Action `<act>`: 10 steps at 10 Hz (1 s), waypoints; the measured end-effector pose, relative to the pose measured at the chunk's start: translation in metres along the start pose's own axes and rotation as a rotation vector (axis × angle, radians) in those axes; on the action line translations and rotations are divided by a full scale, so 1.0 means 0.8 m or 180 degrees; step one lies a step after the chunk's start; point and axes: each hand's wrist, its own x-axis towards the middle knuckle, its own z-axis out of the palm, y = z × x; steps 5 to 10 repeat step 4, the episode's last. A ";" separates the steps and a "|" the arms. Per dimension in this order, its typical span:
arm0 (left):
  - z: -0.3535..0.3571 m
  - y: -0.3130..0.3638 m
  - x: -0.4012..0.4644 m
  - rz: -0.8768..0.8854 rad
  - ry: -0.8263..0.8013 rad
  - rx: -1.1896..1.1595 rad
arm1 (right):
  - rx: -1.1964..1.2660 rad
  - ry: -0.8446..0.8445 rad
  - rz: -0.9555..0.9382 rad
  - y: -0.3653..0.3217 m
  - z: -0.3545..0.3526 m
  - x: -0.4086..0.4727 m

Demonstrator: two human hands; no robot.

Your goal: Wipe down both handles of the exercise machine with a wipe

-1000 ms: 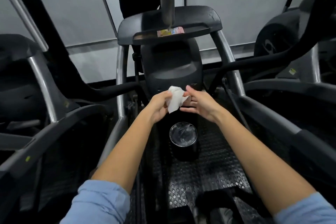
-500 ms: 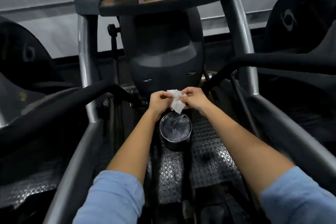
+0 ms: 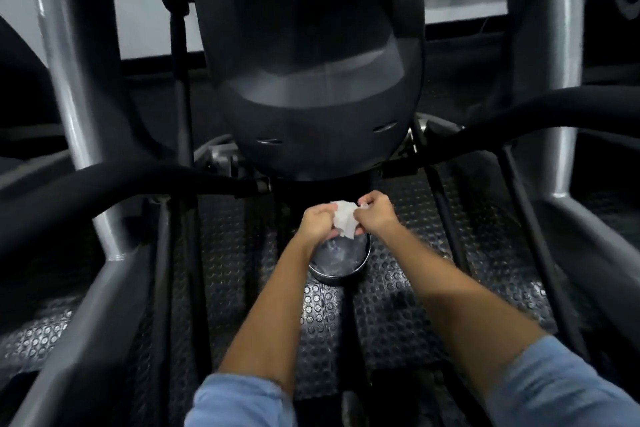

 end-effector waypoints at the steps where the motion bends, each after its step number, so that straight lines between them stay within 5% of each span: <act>1: 0.002 -0.019 0.027 -0.0230 -0.0018 -0.0146 | 0.0038 -0.0036 0.0146 0.018 0.014 0.026; 3: 0.006 -0.047 0.072 -0.0363 0.0025 -0.0732 | 0.0067 -0.0255 0.0292 0.054 0.047 0.082; 10: 0.007 -0.065 0.088 -0.0363 0.0027 -0.0566 | -0.0223 -0.0343 0.0233 0.075 0.055 0.104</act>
